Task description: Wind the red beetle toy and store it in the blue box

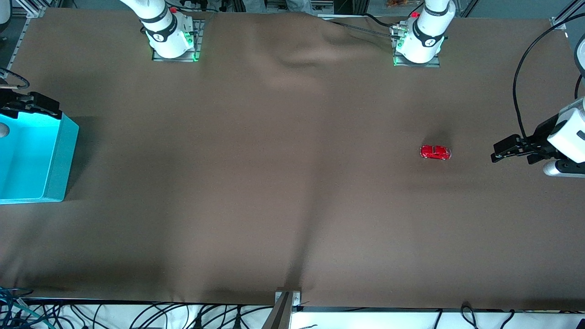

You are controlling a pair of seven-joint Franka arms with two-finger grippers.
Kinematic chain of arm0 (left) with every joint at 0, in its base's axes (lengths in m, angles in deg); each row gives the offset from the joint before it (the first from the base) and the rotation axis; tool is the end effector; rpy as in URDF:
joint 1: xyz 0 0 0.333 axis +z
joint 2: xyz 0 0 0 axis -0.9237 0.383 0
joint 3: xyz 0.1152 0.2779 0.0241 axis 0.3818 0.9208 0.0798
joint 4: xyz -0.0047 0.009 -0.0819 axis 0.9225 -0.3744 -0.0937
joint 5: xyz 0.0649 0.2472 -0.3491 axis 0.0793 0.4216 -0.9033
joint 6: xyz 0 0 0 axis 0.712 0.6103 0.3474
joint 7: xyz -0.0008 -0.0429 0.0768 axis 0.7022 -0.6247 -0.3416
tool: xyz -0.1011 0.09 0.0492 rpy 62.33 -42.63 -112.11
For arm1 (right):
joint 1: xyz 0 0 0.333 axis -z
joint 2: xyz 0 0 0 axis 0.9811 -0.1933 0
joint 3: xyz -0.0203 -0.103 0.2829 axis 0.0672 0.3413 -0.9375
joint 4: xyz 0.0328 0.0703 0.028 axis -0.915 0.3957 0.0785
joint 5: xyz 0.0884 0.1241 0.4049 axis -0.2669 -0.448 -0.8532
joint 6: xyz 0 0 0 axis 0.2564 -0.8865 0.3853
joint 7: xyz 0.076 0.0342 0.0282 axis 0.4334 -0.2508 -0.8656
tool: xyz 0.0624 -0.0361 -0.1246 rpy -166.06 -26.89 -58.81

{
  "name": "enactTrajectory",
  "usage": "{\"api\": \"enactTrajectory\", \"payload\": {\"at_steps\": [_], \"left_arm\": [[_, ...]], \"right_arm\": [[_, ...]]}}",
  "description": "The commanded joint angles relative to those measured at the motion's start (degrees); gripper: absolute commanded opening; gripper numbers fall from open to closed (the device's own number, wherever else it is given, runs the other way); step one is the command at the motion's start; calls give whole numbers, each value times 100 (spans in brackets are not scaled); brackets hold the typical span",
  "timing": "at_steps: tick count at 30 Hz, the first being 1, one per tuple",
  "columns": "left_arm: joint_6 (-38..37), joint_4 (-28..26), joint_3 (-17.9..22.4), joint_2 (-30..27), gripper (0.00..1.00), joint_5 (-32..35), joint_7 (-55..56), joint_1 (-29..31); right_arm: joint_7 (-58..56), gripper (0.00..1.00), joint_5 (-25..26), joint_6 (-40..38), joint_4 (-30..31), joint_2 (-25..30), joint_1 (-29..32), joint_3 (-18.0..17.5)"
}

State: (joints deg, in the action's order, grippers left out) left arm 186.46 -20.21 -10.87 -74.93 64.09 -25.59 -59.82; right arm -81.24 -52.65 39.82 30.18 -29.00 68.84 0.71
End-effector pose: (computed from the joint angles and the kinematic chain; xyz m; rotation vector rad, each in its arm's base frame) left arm 0.6607 0.0233 0.4785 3.0809 -0.0158 0.0546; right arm 0.6179 -0.0406 0.5519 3.0462 0.0422 -0.2006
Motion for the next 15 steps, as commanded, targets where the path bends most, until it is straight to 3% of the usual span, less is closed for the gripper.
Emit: {"api": "enactTrajectory", "payload": {"at_steps": [1, 15], "left_arm": [[-127, 100, -14, 23, 100, 40, -163, -45], [-144, 100, -41, 23, 100, 66, -162, -151]], "right_arm": [[-62, 100, -99, -67, -8, 72, 26, -3], [-97, 100, -81, -67, -26, 73, 26, 6]]}}
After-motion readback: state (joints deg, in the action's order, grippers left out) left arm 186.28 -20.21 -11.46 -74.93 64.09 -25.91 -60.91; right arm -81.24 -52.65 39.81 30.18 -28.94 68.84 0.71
